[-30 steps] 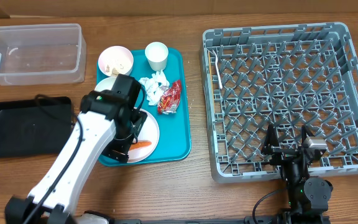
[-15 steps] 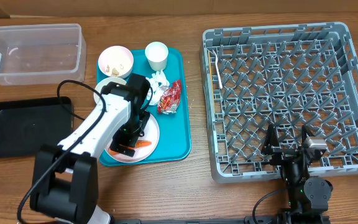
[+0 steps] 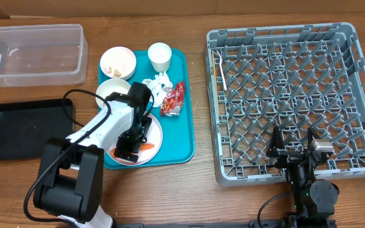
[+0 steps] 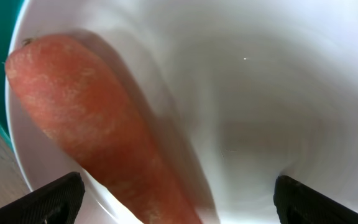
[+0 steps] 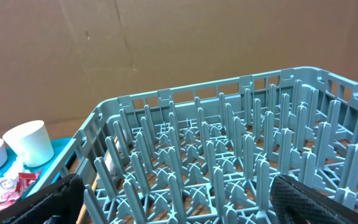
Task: Sort waste into correct bins and load items into the dishwasher rack
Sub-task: 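Lower the left gripper and grasp the orange carrot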
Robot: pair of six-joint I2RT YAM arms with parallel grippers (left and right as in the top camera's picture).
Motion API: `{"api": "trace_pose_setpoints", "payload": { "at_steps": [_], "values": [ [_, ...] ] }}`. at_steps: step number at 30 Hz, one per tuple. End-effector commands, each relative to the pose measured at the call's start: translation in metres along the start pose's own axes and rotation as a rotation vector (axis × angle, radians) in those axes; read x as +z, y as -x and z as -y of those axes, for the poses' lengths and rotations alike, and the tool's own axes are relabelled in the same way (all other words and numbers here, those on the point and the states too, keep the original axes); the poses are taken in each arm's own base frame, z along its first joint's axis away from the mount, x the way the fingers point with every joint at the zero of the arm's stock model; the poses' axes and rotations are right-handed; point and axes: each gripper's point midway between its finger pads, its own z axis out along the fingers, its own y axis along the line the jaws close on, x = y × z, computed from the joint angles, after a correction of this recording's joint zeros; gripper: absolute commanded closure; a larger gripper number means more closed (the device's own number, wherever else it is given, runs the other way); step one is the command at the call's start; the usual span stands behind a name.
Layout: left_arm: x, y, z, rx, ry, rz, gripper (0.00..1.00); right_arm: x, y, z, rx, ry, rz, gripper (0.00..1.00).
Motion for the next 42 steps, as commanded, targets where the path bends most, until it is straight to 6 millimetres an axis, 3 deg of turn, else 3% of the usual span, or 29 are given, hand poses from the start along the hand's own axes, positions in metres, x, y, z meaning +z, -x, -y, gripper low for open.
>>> {"api": "trace_pose_setpoints", "payload": {
  "at_steps": [1,8,21,31,32,33,42],
  "values": [
    [0.018,-0.001,-0.01,-0.02,0.026,-0.009,0.0,0.0,-0.002,0.003,0.005,-0.015,0.005,0.0],
    [0.02,0.002,-0.011,-0.019,0.03,0.01,0.0,0.0,-0.002,0.003,0.005,-0.015,0.005,0.0],
    [0.017,0.013,-0.035,-0.001,0.124,0.072,0.55,0.0,-0.002,0.003,0.005,-0.015,0.005,0.0],
    [0.017,0.013,-0.035,0.002,0.126,0.074,0.7,0.0,-0.002,0.003,0.005,-0.015,0.005,0.0],
    [0.017,0.013,-0.038,0.007,0.137,0.074,0.87,0.0,-0.002,0.003,0.005,-0.015,0.005,0.0],
    [0.014,0.013,-0.036,0.036,0.129,0.072,0.96,0.0,-0.002,0.003,0.005,-0.015,0.005,0.0],
    [-0.014,0.019,-0.032,0.052,0.085,0.096,0.96,0.0,-0.002,0.003,0.005,-0.015,0.005,0.0]
  ]
}}
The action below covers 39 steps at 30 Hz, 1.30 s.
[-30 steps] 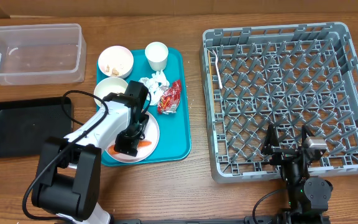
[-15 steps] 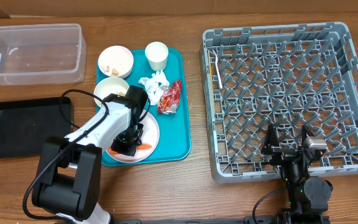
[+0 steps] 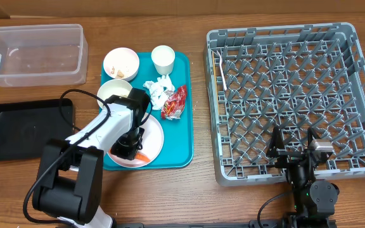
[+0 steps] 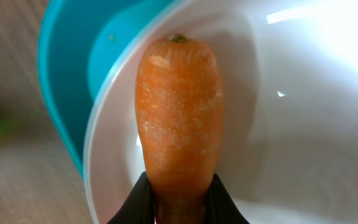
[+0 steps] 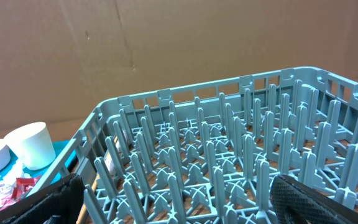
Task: Sort waste into correct bins and load items into the dishwasher rack
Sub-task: 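Lower the left gripper and grasp the orange carrot, then carry the carrot left and release it onto the black tray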
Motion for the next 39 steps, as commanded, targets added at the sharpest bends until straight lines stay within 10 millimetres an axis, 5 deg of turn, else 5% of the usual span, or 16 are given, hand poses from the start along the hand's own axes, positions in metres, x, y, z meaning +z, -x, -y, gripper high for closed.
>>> {"api": "trace_pose_setpoints", "payload": {
  "at_steps": [1,10,14,20,25,32,39],
  "values": [
    [-0.02,0.007,0.002,0.016,-0.05,0.021,0.96,0.0,-0.002,0.003,0.005,-0.015,0.005,0.0],
    [-0.064,0.013,0.008,0.04,-0.225,0.031,0.96,0.0,-0.002,0.003,0.005,-0.015,0.005,0.0],
    [-0.085,0.031,0.003,-0.011,-0.292,0.068,0.96,0.0,-0.002,0.003,0.005,-0.015,0.005,0.0],
    [-0.11,0.113,-0.029,-0.233,-0.352,0.148,0.96,0.0,-0.002,0.003,0.005,-0.015,0.005,0.0],
    [-0.111,0.173,-0.047,-0.353,-0.388,0.212,0.96,0.0,-0.002,0.003,0.005,-0.015,0.006,0.0],
    [-0.088,0.244,-0.053,-0.471,-0.41,0.258,0.96,0.0,-0.002,0.003,0.005,-0.015,0.005,0.0],
    [-0.059,0.293,-0.048,-0.507,-0.403,0.318,0.93,0.0,-0.002,0.003,0.005,-0.015,0.005,0.0]
  ]
}}
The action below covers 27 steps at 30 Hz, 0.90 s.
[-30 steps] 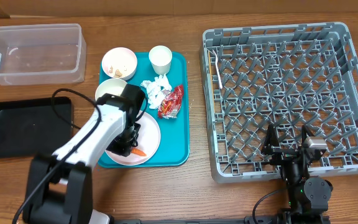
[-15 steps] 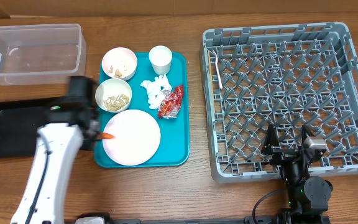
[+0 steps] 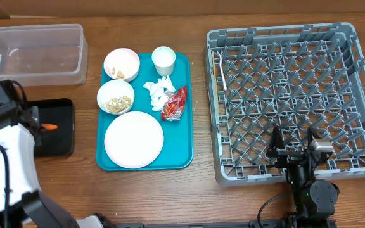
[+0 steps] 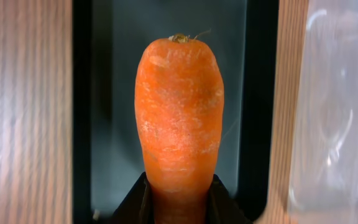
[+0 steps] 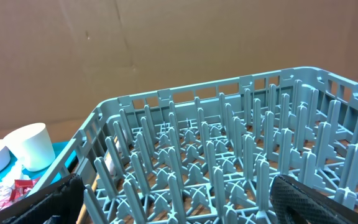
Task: Sort waste into correct bins and load items into the dishwasher rack
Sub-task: 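Carry the carrot left and release it onto the black tray, then reach the left gripper to the white bowl of food scraps and grasp its rim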
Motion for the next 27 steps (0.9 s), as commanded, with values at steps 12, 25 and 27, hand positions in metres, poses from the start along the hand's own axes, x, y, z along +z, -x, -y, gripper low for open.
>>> {"api": "trace_pose_setpoints", "payload": {
  "at_steps": [12,25,27],
  "values": [
    [0.058,0.018,-0.003,0.191,0.099,0.074,0.44,0.0,-0.002,0.003,0.005,-0.015,0.005,0.0],
    [-0.002,0.004,0.014,0.178,-0.04,-0.056,0.0,0.0,-0.002,0.003,0.005,-0.015,0.005,0.0],
    [-0.031,-0.008,0.029,0.181,-0.143,-0.133,0.0,0.0,-0.002,0.003,0.005,-0.015,0.005,0.0]
  ]
}}
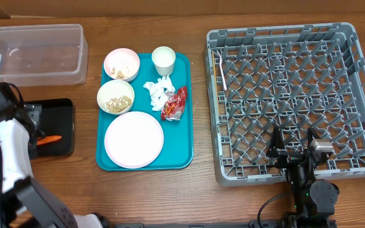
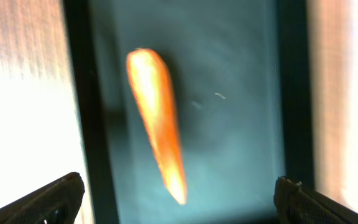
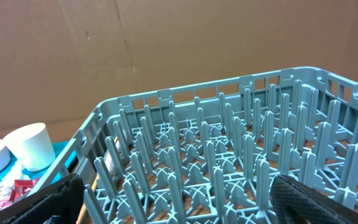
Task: Sort waste into correct bins and load items into the dishwasher rack
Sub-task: 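Reach the left gripper to the white bowl of food scraps and grasp its rim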
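Note:
An orange carrot lies loose in the black bin, also visible as the carrot from overhead. My left gripper hangs open above it, fingers wide apart. The teal tray carries a white plate, two bowls with food scraps, a cup, crumpled tissue and a red wrapper. My right gripper rests open at the near edge of the grey dishwasher rack, holding nothing.
A clear plastic bin stands at the back left, just behind the black bin. A thin stick lies in the rack's left side. Cardboard walls the far side in the right wrist view.
My left gripper has opened and let go of the carrot, which now lies in the black bin. The right arm has not moved.
My left gripper was open over the carrot on the white plate. It then was shut on the carrot at the plate. Then it held the carrot over the black bin, and now the carrot lies released there. The right gripper stayed at the rack.

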Robot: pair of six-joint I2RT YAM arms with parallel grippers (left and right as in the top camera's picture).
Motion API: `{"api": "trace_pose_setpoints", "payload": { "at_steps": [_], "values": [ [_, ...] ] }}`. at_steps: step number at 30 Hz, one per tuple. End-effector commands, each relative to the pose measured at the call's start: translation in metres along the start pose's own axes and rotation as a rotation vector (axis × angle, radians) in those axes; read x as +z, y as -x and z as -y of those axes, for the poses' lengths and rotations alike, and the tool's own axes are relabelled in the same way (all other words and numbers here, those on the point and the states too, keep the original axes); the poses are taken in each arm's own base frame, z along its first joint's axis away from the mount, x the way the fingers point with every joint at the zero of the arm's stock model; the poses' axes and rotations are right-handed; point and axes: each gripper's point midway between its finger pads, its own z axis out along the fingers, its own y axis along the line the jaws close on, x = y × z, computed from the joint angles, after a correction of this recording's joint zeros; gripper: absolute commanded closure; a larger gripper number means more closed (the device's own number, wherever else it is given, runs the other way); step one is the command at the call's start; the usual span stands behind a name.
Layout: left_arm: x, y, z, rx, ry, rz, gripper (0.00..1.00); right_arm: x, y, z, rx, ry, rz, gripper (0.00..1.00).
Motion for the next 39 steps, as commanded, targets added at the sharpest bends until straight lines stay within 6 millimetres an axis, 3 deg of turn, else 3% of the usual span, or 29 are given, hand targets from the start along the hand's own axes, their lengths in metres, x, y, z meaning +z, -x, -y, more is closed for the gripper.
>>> {"api": "trace_pose_setpoints", "payload": {
  "at_steps": [1,3,6,8,10,13,21,25,33,36,39],
  "values": [
    [-0.061,-0.01,0.041,0.037,-0.247,-0.089,0.0,0.0,-0.002,0.003,0.005,-0.014,0.005,0.0],
    [-0.083,-0.023,0.058,0.132,-0.35,-0.114,0.0,0.0,-0.002,0.003,0.005,-0.014,0.005,0.0],
    [-0.119,-0.059,0.085,0.374,-0.515,-0.135,0.0,0.0,-0.002,0.003,0.005,-0.014,0.005,0.0],
    [-0.136,-0.089,0.101,0.551,-0.597,-0.135,0.02,0.0,-0.002,0.003,0.005,-0.014,0.005,0.0],
    [-0.149,-0.13,0.114,0.76,-0.666,-0.142,0.03,0.0,-0.002,0.003,0.005,-0.014,0.005,0.0],
    [-0.151,-0.178,0.125,0.958,-0.689,-0.129,0.01,0.0,-0.002,0.003,0.005,-0.014,0.005,0.0],
    [-0.117,-0.254,0.147,1.276,-0.685,-0.084,0.05,0.0,-0.002,0.003,0.005,-0.014,0.005,0.0],
    [-0.093,-0.262,0.146,1.364,-0.637,-0.074,0.08,0.0,-0.002,0.003,0.005,-0.014,0.005,0.0],
    [-0.05,-0.275,0.125,1.447,-0.509,-0.154,0.11,0.0,-0.002,0.003,0.005,-0.014,0.005,0.0],
    [-0.042,-0.279,0.123,1.452,-0.494,-0.168,0.24,0.0,-0.002,0.003,0.005,-0.014,0.005,0.0],
    [-0.036,-0.281,0.12,1.468,-0.479,-0.179,0.26,0.0,-0.002,0.003,0.005,-0.014,0.005,0.0]
  ]
}}
